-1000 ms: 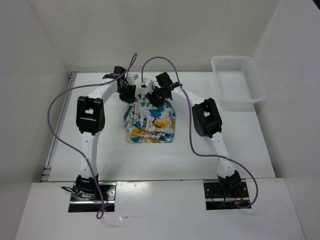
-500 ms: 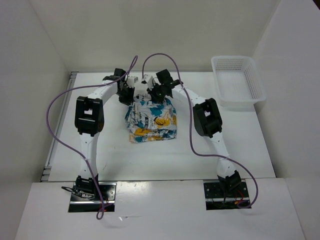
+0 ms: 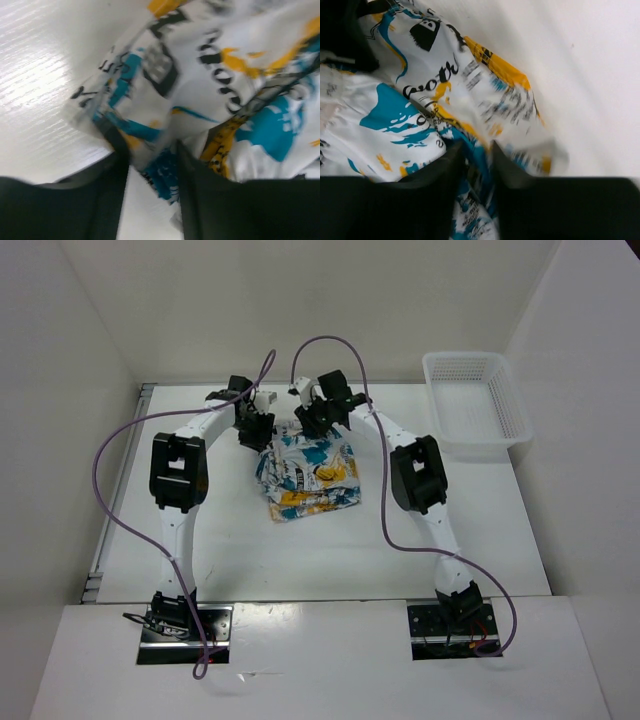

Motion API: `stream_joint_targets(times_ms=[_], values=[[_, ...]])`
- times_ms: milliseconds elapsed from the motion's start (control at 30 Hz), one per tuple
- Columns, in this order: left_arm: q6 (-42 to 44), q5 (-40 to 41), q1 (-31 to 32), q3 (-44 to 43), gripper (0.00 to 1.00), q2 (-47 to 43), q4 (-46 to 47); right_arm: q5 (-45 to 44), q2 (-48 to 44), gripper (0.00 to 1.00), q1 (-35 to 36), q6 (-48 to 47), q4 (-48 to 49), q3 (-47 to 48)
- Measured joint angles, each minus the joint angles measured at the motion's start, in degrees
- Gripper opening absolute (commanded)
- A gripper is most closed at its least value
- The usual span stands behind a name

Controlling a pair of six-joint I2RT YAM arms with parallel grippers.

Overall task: Fold and stack the shorts
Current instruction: Fold the shorts

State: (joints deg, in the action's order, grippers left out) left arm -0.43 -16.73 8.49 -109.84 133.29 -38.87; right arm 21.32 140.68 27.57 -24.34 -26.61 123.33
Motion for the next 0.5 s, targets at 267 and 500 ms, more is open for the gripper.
stream_joint_targets(times_ms=[267,500], values=[[0.2,2.0,-0.3,-3.5,0.83,0.0,-0.5,-3.5,-0.7,0.58,-1.0,4.4,1.5,0.9],[0.2,-3.1,-3.4,-7.6,0.87,-3.0,-1.4,-7.2,-6.5,0.58,-2.9,9.4,4.5,-1.8]])
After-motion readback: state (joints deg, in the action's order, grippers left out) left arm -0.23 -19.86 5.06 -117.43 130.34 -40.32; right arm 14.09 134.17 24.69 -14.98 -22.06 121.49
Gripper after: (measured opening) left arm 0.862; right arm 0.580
